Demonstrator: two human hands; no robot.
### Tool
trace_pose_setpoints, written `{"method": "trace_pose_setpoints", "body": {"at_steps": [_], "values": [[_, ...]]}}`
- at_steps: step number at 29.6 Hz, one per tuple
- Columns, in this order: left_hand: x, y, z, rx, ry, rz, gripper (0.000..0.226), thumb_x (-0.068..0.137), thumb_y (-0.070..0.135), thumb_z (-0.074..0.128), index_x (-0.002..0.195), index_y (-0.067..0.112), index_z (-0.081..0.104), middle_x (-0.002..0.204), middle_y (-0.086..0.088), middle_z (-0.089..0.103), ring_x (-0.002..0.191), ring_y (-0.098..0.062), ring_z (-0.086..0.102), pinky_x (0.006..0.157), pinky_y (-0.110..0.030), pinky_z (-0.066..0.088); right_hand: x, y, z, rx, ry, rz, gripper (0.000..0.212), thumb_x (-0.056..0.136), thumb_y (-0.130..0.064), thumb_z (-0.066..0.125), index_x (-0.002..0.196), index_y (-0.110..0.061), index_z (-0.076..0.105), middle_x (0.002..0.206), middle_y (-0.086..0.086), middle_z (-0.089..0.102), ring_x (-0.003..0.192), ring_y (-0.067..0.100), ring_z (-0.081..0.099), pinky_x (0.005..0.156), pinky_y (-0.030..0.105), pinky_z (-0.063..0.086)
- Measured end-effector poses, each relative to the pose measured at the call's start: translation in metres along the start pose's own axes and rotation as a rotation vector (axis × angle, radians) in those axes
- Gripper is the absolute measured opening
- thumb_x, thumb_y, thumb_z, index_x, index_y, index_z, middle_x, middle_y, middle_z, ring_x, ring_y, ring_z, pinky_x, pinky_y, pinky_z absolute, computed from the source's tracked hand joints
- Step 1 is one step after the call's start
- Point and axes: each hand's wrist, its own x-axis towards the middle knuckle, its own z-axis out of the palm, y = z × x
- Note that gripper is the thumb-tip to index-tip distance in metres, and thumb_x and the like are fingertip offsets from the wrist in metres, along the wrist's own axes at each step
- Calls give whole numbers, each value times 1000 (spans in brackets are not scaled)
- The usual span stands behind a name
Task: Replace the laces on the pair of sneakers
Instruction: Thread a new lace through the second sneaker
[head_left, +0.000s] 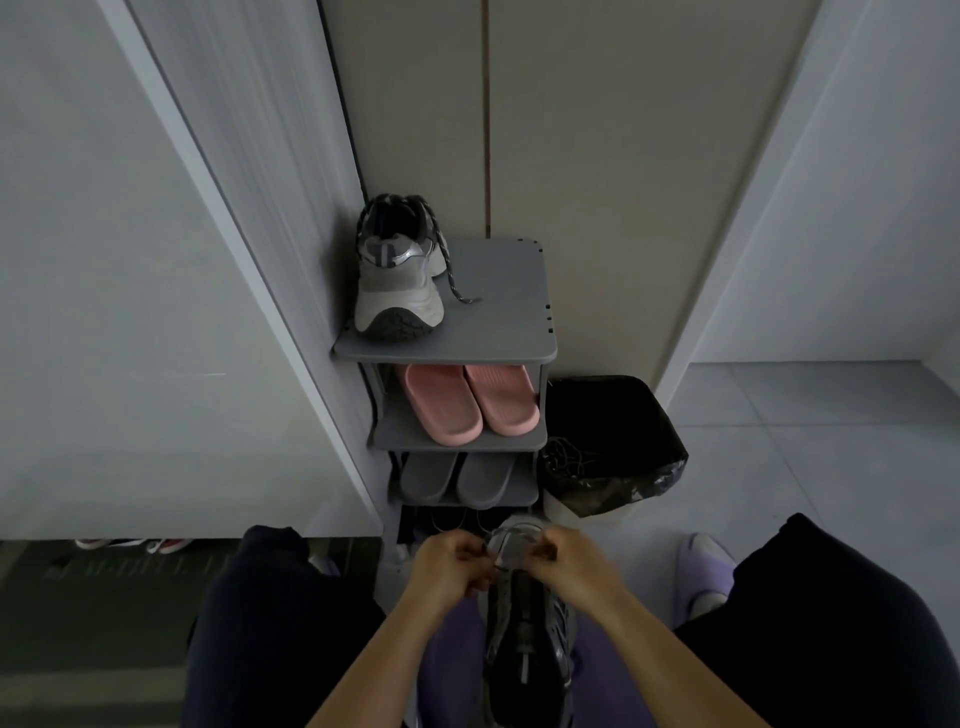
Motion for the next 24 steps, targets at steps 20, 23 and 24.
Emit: {"method": "trace_pose_setpoints", "body": {"at_steps": [20,23,24], "values": [[17,13,15,783,-77,199,19,90,15,49,102,10,63,104,-11,65,96,-26,62,82,-35,49,3,12,39,-27,165,118,23,87,-21,58,75,-20,39,94,7,59,80,18,58,70,30,47],[17,16,18,822,-88,185,19,90,14,48,102,9,63,104,-12,65,95,-26,62,77,-32,47,2,13,41,-41,182,120,11,87,-21,58,84,-15,49,99,7,56,81,16,56,70,29,46],[18,14,18,757,-68,163,17,90,14,51,98,9,64,102,-11,66,92,-23,62,74,-29,45,3,13,41,-71,179,117,12,87,-23,57,91,-12,56,102,7,54,82,18,57,69,30,46]]}}
